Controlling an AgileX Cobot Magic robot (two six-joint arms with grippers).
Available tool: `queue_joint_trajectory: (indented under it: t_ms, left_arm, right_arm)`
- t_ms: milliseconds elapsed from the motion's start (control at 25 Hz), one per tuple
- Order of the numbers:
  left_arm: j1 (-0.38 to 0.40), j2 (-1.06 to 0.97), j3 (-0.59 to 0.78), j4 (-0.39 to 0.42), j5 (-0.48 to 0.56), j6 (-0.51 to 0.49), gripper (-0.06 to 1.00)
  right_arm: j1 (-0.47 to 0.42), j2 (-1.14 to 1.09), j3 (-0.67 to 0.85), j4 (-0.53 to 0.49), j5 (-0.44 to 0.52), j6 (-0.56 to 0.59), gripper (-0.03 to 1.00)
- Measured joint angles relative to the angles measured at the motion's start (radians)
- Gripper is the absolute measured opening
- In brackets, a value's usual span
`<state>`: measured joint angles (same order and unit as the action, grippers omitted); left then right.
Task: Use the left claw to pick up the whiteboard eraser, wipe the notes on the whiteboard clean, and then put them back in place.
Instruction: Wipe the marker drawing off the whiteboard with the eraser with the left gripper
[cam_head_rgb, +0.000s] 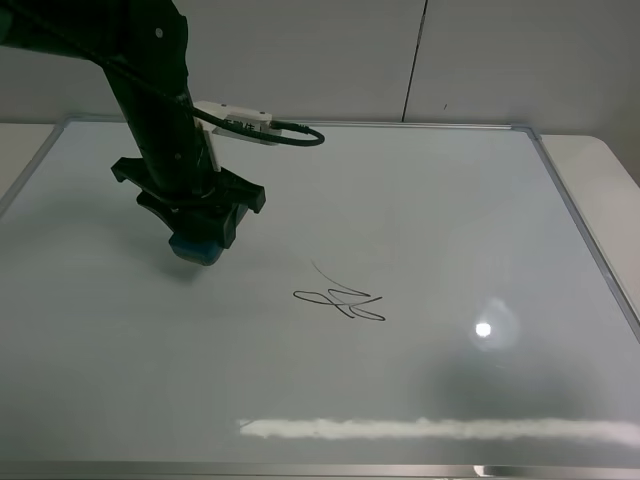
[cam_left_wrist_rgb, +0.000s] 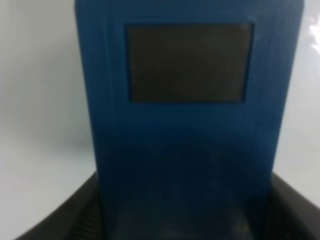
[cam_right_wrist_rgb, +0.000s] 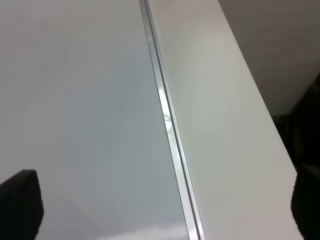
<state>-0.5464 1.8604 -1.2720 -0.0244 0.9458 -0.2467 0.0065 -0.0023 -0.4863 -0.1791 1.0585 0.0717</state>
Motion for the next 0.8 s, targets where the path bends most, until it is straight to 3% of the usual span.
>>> queue_joint_trajectory:
  t_ms: [400, 800]
  left_arm:
    - [-0.111, 0.088, 0.000, -0.005, -0.016, -0.020, 0.55]
    - [-0.164, 0.140, 0.000, -0.005, -0.131, -0.021, 0.55]
  right_arm:
    - [0.000, 0.000, 0.000, 0.000, 0.000, 0.000, 0.99]
    - [0.000, 0.000, 0.000, 0.000, 0.000, 0.000, 0.99]
